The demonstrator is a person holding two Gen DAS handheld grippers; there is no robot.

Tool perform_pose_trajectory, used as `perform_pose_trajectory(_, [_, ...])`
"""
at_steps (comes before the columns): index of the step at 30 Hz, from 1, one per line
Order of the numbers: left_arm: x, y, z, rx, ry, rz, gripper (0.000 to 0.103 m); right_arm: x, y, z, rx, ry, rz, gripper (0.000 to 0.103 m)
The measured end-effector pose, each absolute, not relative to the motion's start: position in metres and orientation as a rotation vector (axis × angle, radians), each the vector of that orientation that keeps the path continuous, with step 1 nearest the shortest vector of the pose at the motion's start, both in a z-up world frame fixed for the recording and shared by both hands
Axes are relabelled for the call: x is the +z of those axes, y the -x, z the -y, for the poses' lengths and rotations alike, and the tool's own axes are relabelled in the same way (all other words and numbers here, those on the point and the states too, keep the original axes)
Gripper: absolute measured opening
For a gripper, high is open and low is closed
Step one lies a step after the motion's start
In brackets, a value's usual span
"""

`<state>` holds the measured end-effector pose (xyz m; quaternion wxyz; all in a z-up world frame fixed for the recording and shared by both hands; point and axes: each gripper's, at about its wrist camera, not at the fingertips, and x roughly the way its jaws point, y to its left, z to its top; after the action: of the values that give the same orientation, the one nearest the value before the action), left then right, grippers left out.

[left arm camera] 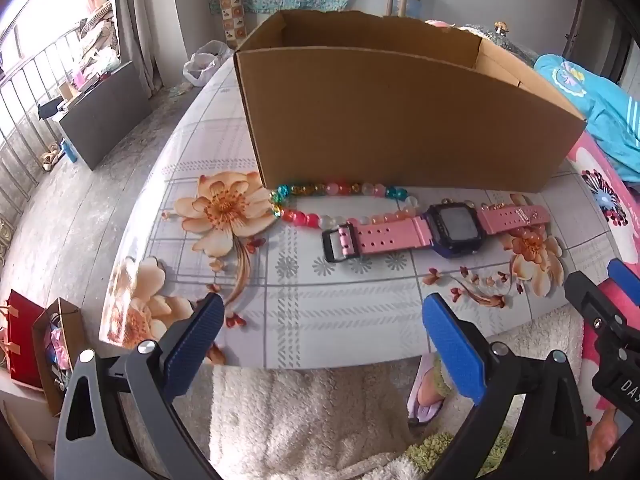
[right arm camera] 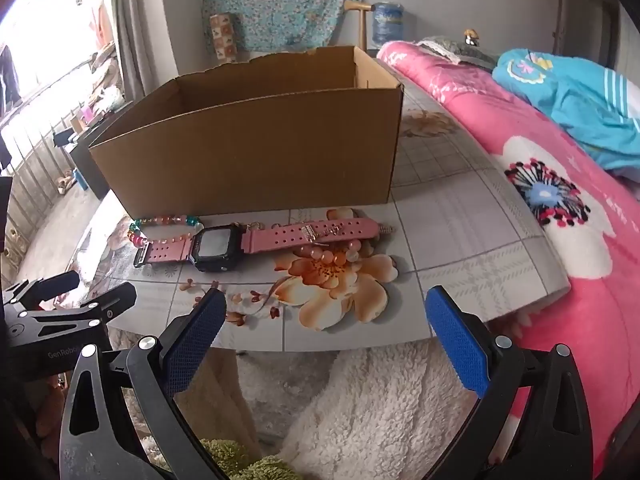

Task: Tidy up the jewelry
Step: 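Grasp the pink smartwatch by its black face with the right tool, then grasp the pink watch strap with the left tool while the right tool holds the face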

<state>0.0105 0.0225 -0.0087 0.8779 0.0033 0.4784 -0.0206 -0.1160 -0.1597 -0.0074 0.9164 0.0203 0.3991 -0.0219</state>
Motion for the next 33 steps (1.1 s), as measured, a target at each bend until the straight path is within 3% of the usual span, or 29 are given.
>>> perform_pose_trajectory(10, [0.004,-0.011,-0.063,-0.192,0.058,-0.799,0.097,-0.007,0.067,0.117,0.405,0.168,-0.813,0.093])
perform_pose_trajectory(20, [0.004,-0.014,-0.074,-0.309,0.111,-0.791,0.097,-0.052,0.008,0.076,0.666,0.374,-0.975,0.072])
perform_pose_trajectory(27, [-0.005,-0.007,-0.049,-0.347,-0.016,-0.767,0.097,-0.062,0.006,0.069,0.731,0.503,-1.008,0.066])
perform_pose_trajectory(29, [-0.008,-0.004,-0.041,-0.357,-0.063,-0.756,0.097,-0.067,0.003,0.064,0.742,0.512,-1.013,0.054])
perform_pose_trajectory(33, [-0.013,0.003,-0.024,-0.379,-0.165,-0.731,0.088,-0.064,-0.011,0.073,0.782,0.488,-1.067,0.048])
